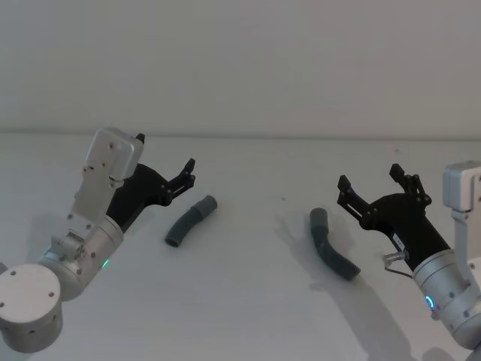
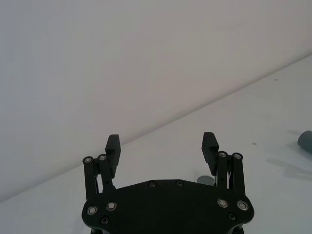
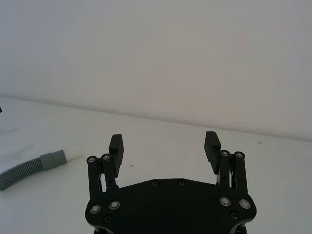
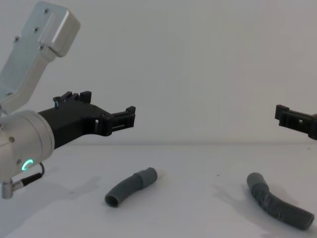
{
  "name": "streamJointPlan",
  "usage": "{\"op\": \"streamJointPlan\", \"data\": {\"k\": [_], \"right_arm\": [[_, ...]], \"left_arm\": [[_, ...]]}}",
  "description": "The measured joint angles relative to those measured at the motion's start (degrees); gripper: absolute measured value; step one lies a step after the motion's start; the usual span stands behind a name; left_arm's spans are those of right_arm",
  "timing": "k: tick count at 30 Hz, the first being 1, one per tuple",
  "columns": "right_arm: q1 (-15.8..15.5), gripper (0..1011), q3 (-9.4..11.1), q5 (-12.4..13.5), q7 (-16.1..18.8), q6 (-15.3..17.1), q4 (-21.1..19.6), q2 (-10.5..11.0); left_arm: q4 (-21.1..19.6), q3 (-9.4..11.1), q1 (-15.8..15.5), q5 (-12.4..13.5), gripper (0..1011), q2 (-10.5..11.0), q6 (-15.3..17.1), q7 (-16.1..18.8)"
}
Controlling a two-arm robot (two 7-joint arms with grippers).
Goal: Use both hands to pick up one end of the pipe from the table, align the ends, and insert them.
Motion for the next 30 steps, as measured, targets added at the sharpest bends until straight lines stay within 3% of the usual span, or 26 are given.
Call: {"op": "streamJointPlan", "data": {"k": [30], "right_arm": [[0.0,1003,0.0,0.0,0.0,0.0,0.0,0.0]], "left_arm": [[0.0,0.0,0.0,0.0,1001,0.0,0.0,0.0]]}}
